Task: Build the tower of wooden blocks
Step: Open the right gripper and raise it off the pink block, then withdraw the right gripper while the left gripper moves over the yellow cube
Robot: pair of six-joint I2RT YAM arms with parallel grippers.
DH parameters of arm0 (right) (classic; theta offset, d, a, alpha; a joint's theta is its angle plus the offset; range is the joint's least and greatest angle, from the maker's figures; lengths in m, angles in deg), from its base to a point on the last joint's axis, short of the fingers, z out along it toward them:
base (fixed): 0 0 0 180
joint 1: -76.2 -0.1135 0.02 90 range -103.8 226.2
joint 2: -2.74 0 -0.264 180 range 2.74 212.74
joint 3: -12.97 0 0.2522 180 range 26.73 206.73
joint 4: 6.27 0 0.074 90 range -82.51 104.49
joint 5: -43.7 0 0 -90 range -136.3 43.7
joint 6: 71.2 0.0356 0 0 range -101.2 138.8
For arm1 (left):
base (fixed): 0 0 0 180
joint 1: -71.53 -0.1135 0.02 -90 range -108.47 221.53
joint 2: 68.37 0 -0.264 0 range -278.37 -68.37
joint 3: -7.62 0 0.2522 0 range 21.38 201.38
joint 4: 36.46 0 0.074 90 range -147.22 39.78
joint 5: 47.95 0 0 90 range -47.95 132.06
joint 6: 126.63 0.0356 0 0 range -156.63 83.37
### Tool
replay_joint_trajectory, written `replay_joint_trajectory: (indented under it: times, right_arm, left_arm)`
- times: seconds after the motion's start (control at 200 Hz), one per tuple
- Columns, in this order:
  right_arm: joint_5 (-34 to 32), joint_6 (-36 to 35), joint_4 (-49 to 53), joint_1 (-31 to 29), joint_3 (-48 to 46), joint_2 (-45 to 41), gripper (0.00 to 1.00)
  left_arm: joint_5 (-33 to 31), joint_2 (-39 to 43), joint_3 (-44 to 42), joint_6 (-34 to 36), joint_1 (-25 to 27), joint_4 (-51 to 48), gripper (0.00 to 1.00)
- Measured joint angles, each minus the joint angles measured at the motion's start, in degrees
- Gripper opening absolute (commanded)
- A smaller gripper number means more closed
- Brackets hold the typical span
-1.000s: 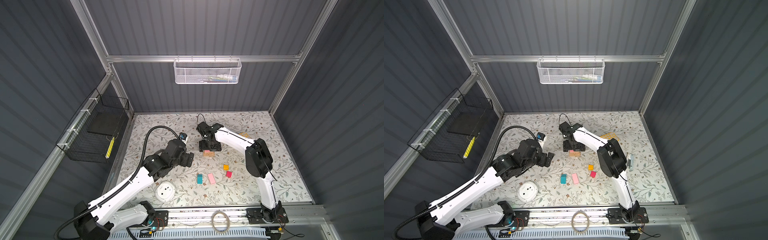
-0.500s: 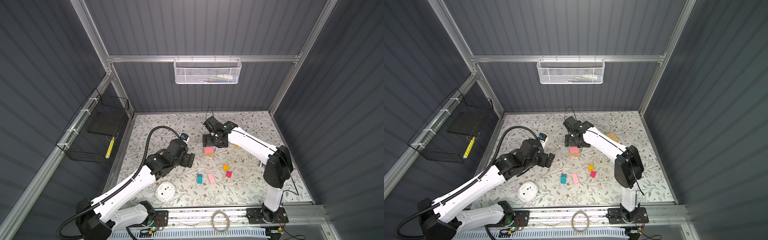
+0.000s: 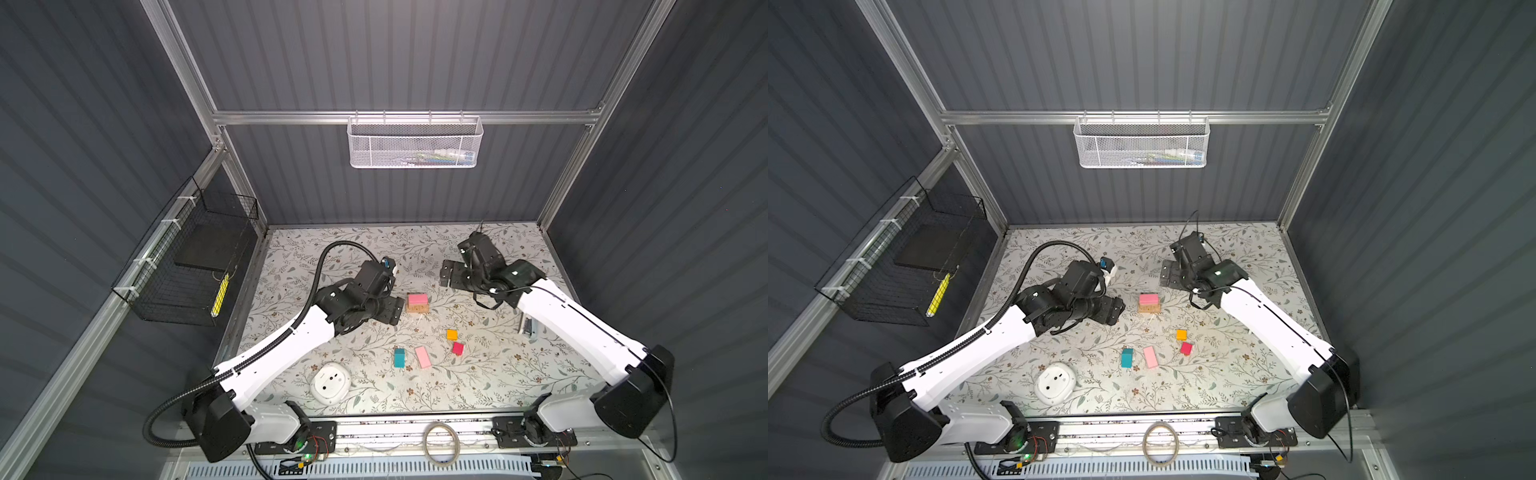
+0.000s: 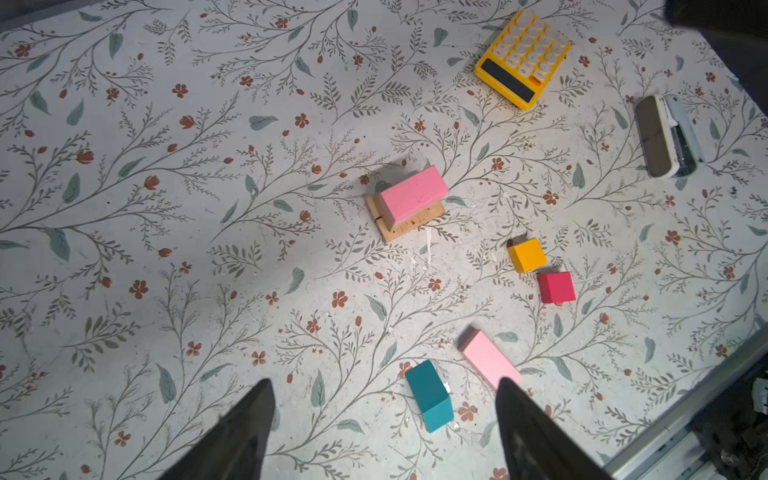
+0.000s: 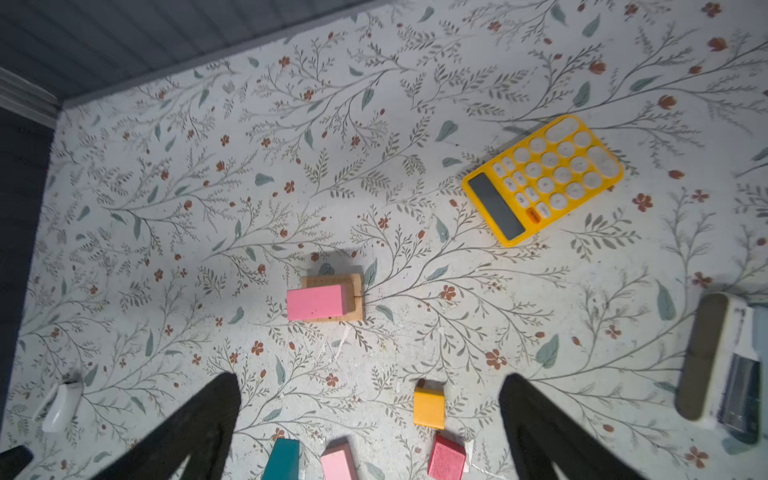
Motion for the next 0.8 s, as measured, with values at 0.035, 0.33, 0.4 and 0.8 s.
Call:
replay_joint_trajectory:
  times: [0.035, 0.33, 0.4, 0.8]
  right_arm:
    - [-0.2, -0.1, -1.0, 0.8, -0.8, -1.5, 0.95]
    - [0.3, -1.2, -11.1, 5.7, -6.1, -11.2, 0.90]
    - [1.9, -0.7, -14.3, 6.7, -8.8, -14.5, 0.90]
    - [-1.5, 1.7, -21.4, 8.1, -22.6, -41.2, 0.85]
  left_arm:
    - [0.0, -0.9, 1.0, -0.2, 0.6, -0.3, 0.82]
    - [-0.7, -13.2, 14.1, -2.6, 10.3, -3.0, 0.78]
    - [-0.7, -16.5, 16.6, -3.2, 11.6, -3.5, 0.76]
    - [-2.0, -35.7, 33.0, -5.8, 18.3, -10.9, 0.72]
